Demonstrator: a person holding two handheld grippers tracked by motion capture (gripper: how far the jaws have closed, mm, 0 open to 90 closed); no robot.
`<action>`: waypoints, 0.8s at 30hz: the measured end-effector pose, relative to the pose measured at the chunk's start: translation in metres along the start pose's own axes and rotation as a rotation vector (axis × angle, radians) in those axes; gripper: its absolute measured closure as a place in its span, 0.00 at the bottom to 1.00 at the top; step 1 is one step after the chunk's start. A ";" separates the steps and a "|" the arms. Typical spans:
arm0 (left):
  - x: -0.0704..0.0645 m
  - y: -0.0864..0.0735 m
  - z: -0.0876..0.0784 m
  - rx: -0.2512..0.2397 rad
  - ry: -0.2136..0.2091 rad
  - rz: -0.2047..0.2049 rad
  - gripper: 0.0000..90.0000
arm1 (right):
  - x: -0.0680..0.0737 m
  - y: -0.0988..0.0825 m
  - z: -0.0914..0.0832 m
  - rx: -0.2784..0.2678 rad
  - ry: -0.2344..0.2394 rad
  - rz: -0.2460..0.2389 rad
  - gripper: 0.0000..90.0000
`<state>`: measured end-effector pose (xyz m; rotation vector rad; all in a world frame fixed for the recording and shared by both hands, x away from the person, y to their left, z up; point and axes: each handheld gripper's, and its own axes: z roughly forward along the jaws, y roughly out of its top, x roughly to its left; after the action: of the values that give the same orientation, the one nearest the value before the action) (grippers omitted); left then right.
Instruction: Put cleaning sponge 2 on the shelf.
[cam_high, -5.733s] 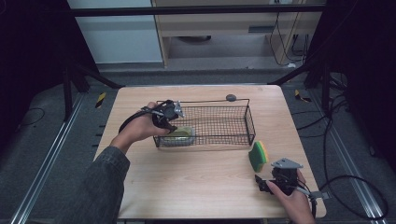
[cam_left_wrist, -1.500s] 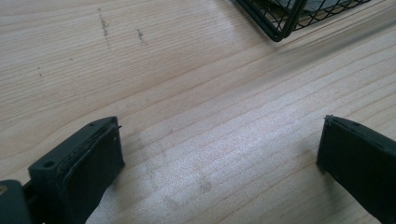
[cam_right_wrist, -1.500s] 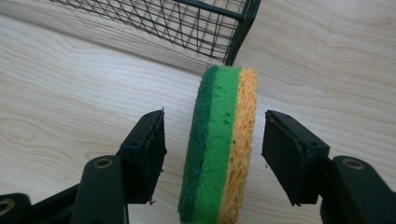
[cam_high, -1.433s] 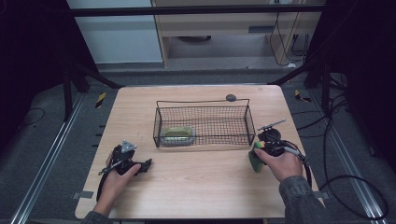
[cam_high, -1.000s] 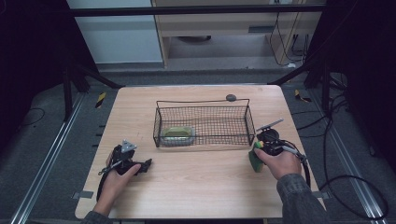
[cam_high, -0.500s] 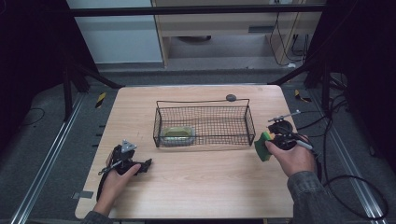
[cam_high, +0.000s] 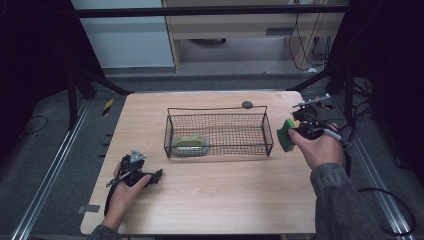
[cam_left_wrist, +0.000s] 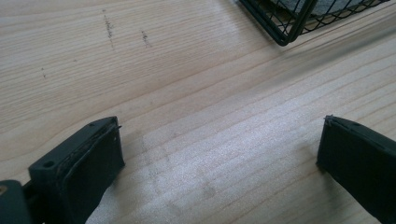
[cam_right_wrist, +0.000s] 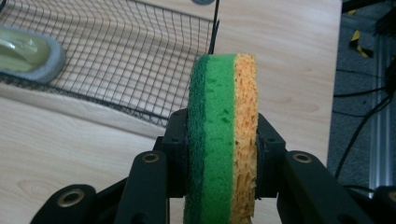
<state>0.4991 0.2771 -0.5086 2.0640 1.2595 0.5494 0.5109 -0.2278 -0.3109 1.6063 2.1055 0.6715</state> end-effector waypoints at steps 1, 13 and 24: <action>0.000 0.000 0.000 0.002 0.000 0.000 0.00 | 0.001 0.005 -0.002 -0.002 -0.005 -0.002 0.72; 0.003 0.003 0.002 0.004 0.016 -0.016 0.00 | 0.001 0.056 -0.004 -0.029 -0.041 -0.008 0.72; 0.005 0.003 0.002 0.005 0.013 -0.014 0.00 | 0.018 0.078 0.014 -0.038 -0.047 -0.040 0.72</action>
<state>0.5043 0.2800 -0.5081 2.0575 1.2827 0.5550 0.5744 -0.1909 -0.2767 1.5405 2.0737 0.6504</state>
